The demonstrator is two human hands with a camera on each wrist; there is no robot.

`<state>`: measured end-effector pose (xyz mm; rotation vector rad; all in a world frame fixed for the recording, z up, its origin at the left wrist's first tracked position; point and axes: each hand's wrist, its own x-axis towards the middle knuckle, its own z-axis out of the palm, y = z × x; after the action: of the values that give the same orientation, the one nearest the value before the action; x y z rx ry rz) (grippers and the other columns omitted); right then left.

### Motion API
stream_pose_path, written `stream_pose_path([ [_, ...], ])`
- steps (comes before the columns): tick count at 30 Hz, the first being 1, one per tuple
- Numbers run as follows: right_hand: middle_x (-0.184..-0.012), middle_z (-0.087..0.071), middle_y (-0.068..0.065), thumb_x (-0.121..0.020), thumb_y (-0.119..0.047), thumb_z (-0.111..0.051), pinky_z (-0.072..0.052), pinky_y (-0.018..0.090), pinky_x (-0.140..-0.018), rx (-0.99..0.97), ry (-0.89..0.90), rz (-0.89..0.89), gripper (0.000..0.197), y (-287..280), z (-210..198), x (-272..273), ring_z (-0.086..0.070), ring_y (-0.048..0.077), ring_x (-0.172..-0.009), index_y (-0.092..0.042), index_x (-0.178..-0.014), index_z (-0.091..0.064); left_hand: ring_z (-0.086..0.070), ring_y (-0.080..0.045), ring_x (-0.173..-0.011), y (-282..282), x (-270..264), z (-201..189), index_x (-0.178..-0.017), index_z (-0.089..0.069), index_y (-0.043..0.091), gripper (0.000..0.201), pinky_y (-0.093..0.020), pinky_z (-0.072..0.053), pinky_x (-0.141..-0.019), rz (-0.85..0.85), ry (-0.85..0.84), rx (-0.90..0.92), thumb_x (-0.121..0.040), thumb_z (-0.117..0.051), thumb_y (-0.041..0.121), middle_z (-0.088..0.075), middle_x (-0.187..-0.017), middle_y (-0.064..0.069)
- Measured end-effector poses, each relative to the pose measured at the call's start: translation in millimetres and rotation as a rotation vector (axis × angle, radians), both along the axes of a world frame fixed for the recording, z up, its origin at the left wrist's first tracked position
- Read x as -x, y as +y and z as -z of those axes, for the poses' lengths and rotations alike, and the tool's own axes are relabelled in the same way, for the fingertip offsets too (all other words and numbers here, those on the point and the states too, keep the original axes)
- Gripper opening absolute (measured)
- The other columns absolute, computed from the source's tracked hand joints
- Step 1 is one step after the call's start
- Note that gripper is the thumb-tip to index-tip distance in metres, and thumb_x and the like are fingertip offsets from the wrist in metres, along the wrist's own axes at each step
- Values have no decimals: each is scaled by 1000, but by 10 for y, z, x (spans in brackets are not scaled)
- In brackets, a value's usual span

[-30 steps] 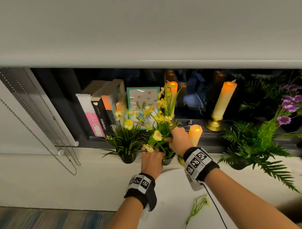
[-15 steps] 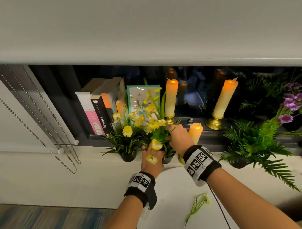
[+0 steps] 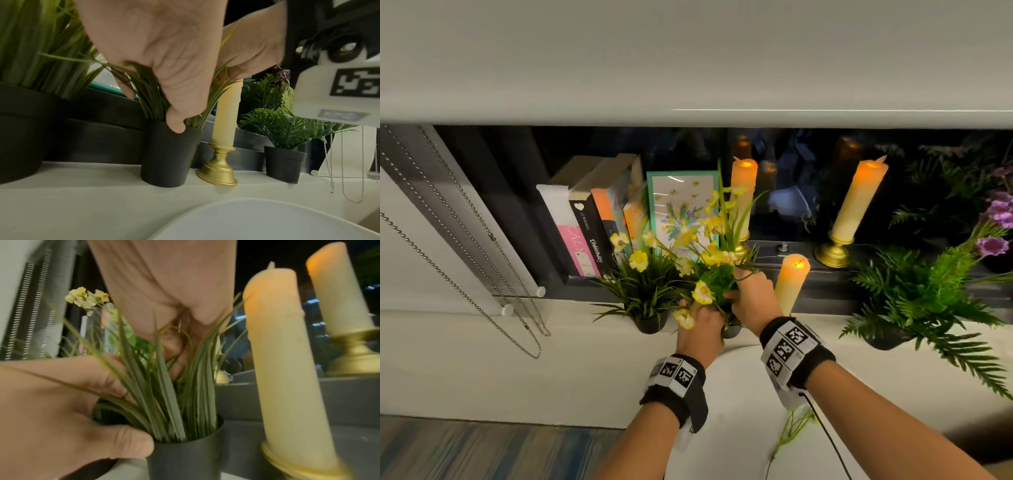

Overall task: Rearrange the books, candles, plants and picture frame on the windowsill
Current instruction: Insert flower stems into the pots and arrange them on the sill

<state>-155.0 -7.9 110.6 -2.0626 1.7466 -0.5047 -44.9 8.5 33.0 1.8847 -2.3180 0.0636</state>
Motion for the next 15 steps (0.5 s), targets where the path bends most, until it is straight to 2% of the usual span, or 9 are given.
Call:
stream_pose_path([
  [1, -104, -67, 11, -84, 1, -56, -50, 39, -90, 0, 0, 18, 32, -4, 21, 9, -61, 30, -103, -11, -114, -58, -63, -22, -79, 4, 10, -16, -53, -65, 21, 19, -33, -46, -58, -8, 0, -5, -46, -80, 13, -61, -57, 3],
  [3, -104, -67, 12, -85, 1, -55, -49, 37, -88, -27, -25, 84, 24, -14, 17, 46, -61, 29, -103, -7, -107, -60, -57, -24, -102, 31, 31, -43, -70, -69, 19, 11, -35, -45, -70, 22, 7, -12, -62, -72, 12, -67, -75, -1],
  [5, -103, -67, 14, -83, 3, -56, -51, 38, -87, -42, -57, 117, 20, -31, 31, 104, -61, 29, -101, -4, -101, -61, -48, -25, -115, 36, 32, -47, -85, -68, 19, 16, -36, -39, -75, 38, 10, -17, -75, -60, 9, -67, -92, -2],
  [6, -103, -67, 14, -82, 3, -57, -52, 36, -84, -51, -81, 116, 21, -33, 39, 133, -62, 29, -101, -4, -101, -61, -46, -25, -116, 32, 25, -38, -89, -67, 20, 19, -36, -36, -74, 38, 16, -33, -78, -57, 8, -67, -95, -2],
  [7, -103, -67, 14, -82, 2, -59, -51, 30, -80, -53, -109, 115, 20, -44, 60, 164, -63, 27, -100, -3, -102, -62, -46, -25, -116, 29, 23, -29, -91, -66, 21, 21, -35, -36, -73, 36, 19, -45, -79, -55, 8, -66, -96, -2],
  [9, -103, -67, 16, -86, -5, -62, -40, 19, -70, -58, -122, 116, 19, -21, 50, 201, -62, 27, -98, 2, -103, -61, -45, -25, -116, 37, 19, -23, -93, -65, 22, 19, -36, -38, -74, 47, 41, -35, -81, -54, 12, -66, -96, -1],
  [12, -103, -67, 19, -87, -15, -66, -36, 23, -71, -20, -148, 118, 26, 13, 15, 231, -60, 33, -98, 3, -105, -62, -45, -24, -115, 48, -28, -64, -94, -64, 22, 12, -40, -39, -83, 50, 74, 10, -84, -60, 24, -65, -100, 0],
  [13, -104, -67, 20, -86, -13, -65, -37, 24, -71, -3, -161, 122, 26, 17, 10, 234, -60, 34, -99, 3, -107, -62, -48, -25, -111, 54, -43, -99, -92, -66, 22, 13, -43, -39, -86, 48, 77, 32, -80, -65, 27, -66, -97, 1],
  [15, -105, -66, 20, -85, -9, -62, -39, 25, -72, 23, -164, 137, 25, 16, 5, 240, -60, 35, -100, 2, -108, -63, -57, -27, -95, 59, -67, -148, -81, -69, 22, 21, -44, -44, -80, 66, 100, 42, -64, -78, 30, -68, -86, 1],
])
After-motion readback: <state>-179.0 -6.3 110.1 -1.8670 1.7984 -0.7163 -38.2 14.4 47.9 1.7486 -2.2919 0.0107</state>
